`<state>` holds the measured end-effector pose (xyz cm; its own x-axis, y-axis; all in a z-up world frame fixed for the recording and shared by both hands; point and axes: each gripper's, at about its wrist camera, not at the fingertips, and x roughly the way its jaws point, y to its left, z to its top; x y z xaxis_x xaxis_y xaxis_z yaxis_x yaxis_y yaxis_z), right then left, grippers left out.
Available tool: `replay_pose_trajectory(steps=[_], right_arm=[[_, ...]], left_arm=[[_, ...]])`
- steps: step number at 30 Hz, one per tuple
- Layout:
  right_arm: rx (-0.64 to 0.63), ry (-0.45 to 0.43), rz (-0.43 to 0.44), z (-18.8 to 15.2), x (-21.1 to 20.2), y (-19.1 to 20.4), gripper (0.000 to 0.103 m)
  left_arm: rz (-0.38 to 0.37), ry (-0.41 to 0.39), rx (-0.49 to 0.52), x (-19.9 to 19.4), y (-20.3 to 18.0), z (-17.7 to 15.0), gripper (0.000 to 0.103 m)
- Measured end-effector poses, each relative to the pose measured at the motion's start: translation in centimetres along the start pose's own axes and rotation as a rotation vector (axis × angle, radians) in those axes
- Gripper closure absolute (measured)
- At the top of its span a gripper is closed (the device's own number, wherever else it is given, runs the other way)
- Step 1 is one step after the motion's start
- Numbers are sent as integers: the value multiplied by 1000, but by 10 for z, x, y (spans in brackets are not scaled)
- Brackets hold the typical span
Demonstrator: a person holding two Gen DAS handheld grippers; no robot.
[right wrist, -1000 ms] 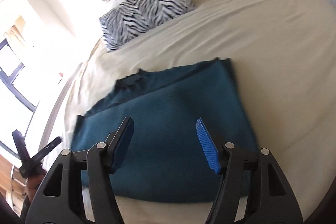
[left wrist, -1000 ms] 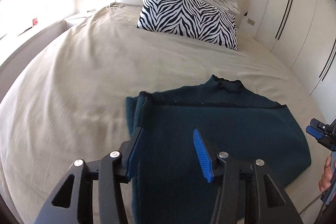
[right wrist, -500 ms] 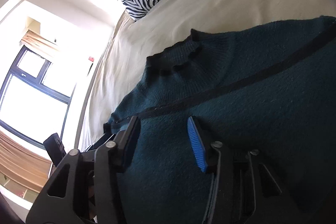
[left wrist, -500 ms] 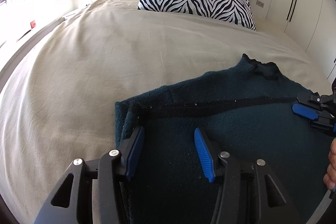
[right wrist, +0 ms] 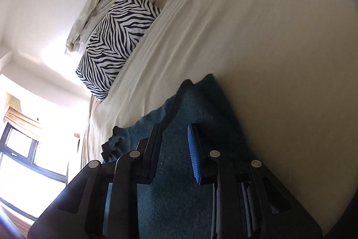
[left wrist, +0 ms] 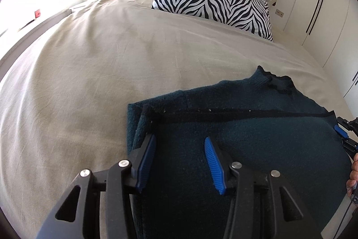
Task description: Fold small clothes
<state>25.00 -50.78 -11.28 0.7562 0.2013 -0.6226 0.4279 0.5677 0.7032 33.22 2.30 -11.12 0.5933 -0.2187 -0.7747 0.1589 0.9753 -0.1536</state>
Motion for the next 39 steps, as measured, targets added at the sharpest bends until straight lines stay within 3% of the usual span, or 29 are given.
replay_pose_trajectory(steps=[2,4,5,7,8,9,11,13,16,17,22,23,28,34,38,39], right_arm=[[-5,9,17,-4,-8,3,79],[-24,61,119,-24,-20,20,79],[-85,181,226,-61,-19,50,79],[-155,300,290,-105,-13,75,79],[-155,300,290,-105,-13,75,79],[-187,417,348,-148,-5,87,79],[-193,451,356,-165,-2,88,79],[-205,491,299,-186,8,79,79],[-105,471,333,-177,8,52,82],[-71,413,306,-162,-7,38,82],[-22,289,222,-128,-43,1,82],[15,225,181,-113,-62,-19,82],[45,116,108,-93,-107,-50,79],[11,84,53,-96,-135,-49,78],[-53,91,78,-117,-139,-17,78],[-91,113,100,-136,-140,2,78]], left_arm=[[8,0,9,-18,-12,-9,53],[-28,7,56,-40,-33,-26,51],[-43,9,86,-49,-45,-37,49],[-39,49,129,-57,-62,-61,43],[-30,61,144,-58,-68,-71,40],[-13,70,158,-57,-71,-81,38],[2,61,161,-57,-72,-91,37],[-6,69,149,-57,-70,-90,37],[-10,73,161,-57,-69,-90,37],[-12,70,161,-57,-68,-91,37],[-18,61,152,-57,-67,-94,37],[-20,61,151,-57,-67,-94,37],[-42,62,140,-58,-62,-95,36],[-101,58,106,-74,-48,-95,36],[-106,24,29,-97,-22,-99,36],[-92,14,-4,-102,-12,-100,36]])
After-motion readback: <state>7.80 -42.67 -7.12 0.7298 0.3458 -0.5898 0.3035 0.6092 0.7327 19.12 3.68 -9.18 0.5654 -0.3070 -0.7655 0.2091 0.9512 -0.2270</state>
